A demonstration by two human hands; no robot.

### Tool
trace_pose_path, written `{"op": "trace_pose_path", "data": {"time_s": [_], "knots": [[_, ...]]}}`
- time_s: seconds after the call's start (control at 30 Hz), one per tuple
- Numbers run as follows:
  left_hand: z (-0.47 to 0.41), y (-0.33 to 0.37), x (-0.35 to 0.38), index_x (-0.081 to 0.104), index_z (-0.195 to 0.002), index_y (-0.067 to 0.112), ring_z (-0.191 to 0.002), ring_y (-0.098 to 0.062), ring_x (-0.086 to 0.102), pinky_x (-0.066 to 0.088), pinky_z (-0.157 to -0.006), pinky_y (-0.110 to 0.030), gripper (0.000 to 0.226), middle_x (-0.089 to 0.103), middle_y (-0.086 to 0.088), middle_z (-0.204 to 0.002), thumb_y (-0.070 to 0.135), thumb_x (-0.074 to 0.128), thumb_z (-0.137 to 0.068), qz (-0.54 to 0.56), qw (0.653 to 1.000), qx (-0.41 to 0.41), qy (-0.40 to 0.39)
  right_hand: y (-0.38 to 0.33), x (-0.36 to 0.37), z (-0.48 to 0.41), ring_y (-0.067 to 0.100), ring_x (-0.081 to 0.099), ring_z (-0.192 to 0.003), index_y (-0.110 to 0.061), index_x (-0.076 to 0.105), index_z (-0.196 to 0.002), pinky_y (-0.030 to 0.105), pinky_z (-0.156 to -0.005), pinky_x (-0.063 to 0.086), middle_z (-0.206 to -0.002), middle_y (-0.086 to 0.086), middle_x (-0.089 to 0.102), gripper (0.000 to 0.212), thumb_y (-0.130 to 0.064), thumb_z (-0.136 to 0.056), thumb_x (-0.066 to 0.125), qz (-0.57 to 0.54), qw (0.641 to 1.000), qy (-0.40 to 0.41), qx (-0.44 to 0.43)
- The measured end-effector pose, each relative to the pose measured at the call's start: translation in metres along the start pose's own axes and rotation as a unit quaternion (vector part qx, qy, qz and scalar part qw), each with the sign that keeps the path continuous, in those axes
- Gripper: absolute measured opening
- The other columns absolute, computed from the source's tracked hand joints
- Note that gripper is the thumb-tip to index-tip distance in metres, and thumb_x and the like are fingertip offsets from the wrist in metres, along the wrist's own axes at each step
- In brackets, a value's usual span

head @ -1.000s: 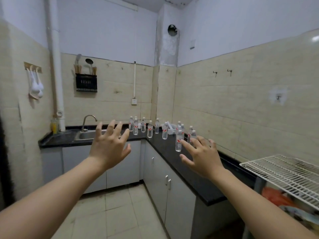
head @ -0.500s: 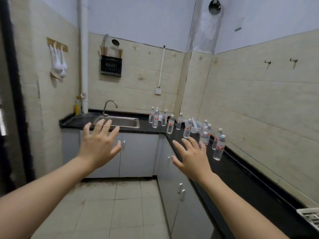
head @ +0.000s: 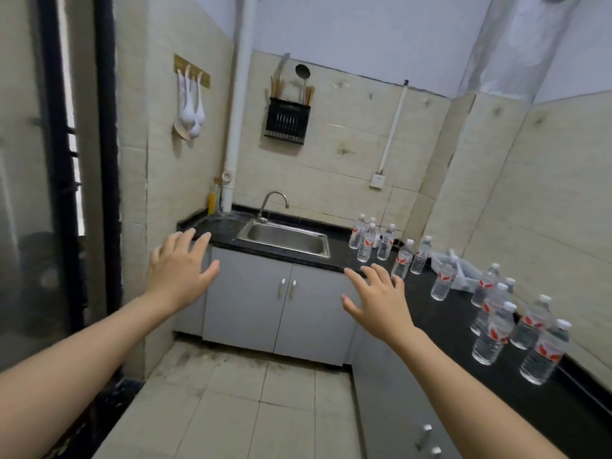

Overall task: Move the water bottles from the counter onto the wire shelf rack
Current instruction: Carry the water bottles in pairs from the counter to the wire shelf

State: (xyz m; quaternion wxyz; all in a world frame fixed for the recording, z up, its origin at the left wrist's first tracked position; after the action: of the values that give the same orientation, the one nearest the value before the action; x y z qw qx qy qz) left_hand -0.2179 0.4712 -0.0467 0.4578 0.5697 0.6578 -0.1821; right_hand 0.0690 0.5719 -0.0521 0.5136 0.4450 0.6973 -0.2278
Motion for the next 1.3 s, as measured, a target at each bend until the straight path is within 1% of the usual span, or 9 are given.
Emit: {"op": "trace_pose_path", "data": {"time_s": [0.13, 0.2, 0.3, 0.47, 0.53, 0.67, 0.93, 1.13, 1.3], "knots": [[-0.065, -0.015, 0.027, 0.026, -0.143, 0.019, -0.141, -0.025, 0.015, 0.017, -0.111, -0.044, 0.058, 0.024, -0.009, -0.153, 0.041, 0.040, -0.091, -0.003, 1.000, -0.003, 0.009, 0.005, 0.016, -0.069, 0.020, 0.017, -0.140, -0.029, 0.023, -0.142, 0.045, -0.111, 0.017, -0.148, 0.004, 0.031, 0.056, -0.048, -0.090, 0.037, -0.012, 0.999, 0.035, 0.021], [-0.088, -0.019, 0.047, 0.024, -0.144, 0.019, -0.142, -0.025, 0.013, 0.015, -0.112, -0.044, 0.059, 0.022, -0.009, -0.154, 0.041, 0.039, -0.092, 0.001, 1.000, -0.012, -0.002, 0.004, 0.037, -0.093, 0.020, 0.016, -0.140, -0.030, 0.023, -0.142, 0.045, -0.111, 0.016, -0.149, 0.004, 0.030, 0.057, -0.048, -0.090, 0.037, -0.024, 0.999, 0.024, 0.025], [-0.114, -0.021, 0.086, 0.020, -0.145, 0.021, -0.143, -0.025, 0.010, 0.013, -0.113, -0.044, 0.059, 0.018, -0.007, -0.155, 0.042, 0.036, -0.092, 0.003, 0.999, -0.006, -0.034, 0.004, 0.073, -0.124, 0.019, 0.012, -0.142, -0.032, 0.021, -0.142, 0.043, -0.111, 0.014, -0.151, 0.002, 0.026, 0.057, -0.052, -0.090, 0.035, -0.006, 1.000, -0.007, 0.023], [-0.166, -0.018, 0.145, 0.022, -0.144, 0.020, -0.142, -0.024, 0.011, 0.016, -0.111, -0.043, 0.059, 0.019, -0.006, -0.155, 0.043, 0.037, -0.092, 0.010, 0.999, -0.016, -0.050, 0.023, 0.107, -0.180, 0.019, 0.014, -0.141, -0.031, 0.025, -0.141, 0.042, -0.110, 0.015, -0.150, 0.004, 0.029, 0.056, -0.050, -0.089, 0.037, -0.039, 0.999, -0.003, 0.030], [-0.191, -0.007, 0.167, 0.024, -0.144, 0.019, -0.142, -0.025, 0.012, 0.017, -0.111, -0.044, 0.059, 0.021, -0.007, -0.154, 0.042, 0.039, -0.091, 0.009, 0.998, -0.011, -0.055, 0.038, 0.121, -0.203, 0.019, 0.015, -0.141, -0.030, 0.027, -0.141, 0.042, -0.109, 0.015, -0.150, 0.004, 0.029, 0.056, -0.049, -0.090, 0.038, -0.040, 0.999, 0.000, 0.025], [-0.259, 0.025, 0.205, 0.029, -0.143, 0.018, -0.141, -0.026, 0.017, 0.019, -0.110, -0.044, 0.059, 0.026, -0.008, -0.153, 0.041, 0.043, -0.090, 0.008, 0.999, 0.014, -0.038, 0.084, 0.150, -0.260, 0.018, 0.015, -0.140, -0.029, 0.028, -0.140, 0.041, -0.109, 0.017, -0.150, 0.004, 0.028, 0.054, -0.048, -0.090, 0.038, -0.048, 0.998, 0.004, 0.036], [-0.383, 0.081, 0.290, 0.031, -0.141, 0.017, -0.139, -0.026, 0.020, 0.022, -0.109, -0.046, 0.057, 0.030, -0.008, -0.151, 0.040, 0.043, -0.090, 0.044, 0.998, 0.015, -0.034, 0.163, 0.216, -0.369, 0.019, 0.017, -0.139, -0.027, 0.030, -0.139, 0.040, -0.110, 0.019, -0.148, 0.004, 0.029, 0.053, -0.046, -0.090, 0.040, -0.099, 0.992, -0.006, 0.074], [-0.425, 0.086, 0.376, 0.033, -0.140, 0.016, -0.138, -0.027, 0.022, 0.025, -0.108, -0.047, 0.057, 0.032, -0.009, -0.150, 0.039, 0.046, -0.089, 0.076, 0.994, -0.008, -0.075, 0.196, 0.289, -0.415, 0.019, 0.016, -0.139, -0.026, 0.028, -0.140, 0.039, -0.109, 0.020, -0.149, 0.004, 0.026, 0.054, -0.045, -0.091, 0.040, -0.118, 0.986, -0.052, 0.107], [-0.475, 0.100, 0.456, 0.032, -0.141, 0.016, -0.138, -0.027, 0.020, 0.024, -0.109, -0.045, 0.057, 0.030, -0.009, -0.151, 0.039, 0.045, -0.090, 0.106, 0.988, 0.010, -0.116, 0.228, 0.349, -0.449, 0.018, 0.015, -0.139, -0.027, 0.026, -0.140, 0.037, -0.108, 0.021, -0.150, 0.003, 0.025, 0.055, -0.044, -0.090, 0.040, -0.107, 0.980, -0.090, 0.141]]}}
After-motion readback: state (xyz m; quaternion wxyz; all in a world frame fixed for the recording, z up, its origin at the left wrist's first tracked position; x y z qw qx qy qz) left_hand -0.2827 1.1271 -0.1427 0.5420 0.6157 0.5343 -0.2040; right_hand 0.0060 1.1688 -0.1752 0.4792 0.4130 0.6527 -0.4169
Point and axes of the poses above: each hand's wrist, its own z-axis away from the middle knuckle, its own x-axis out of the palm, y = z × x, the point moved 10 cm from there along -z, towards the middle knuckle
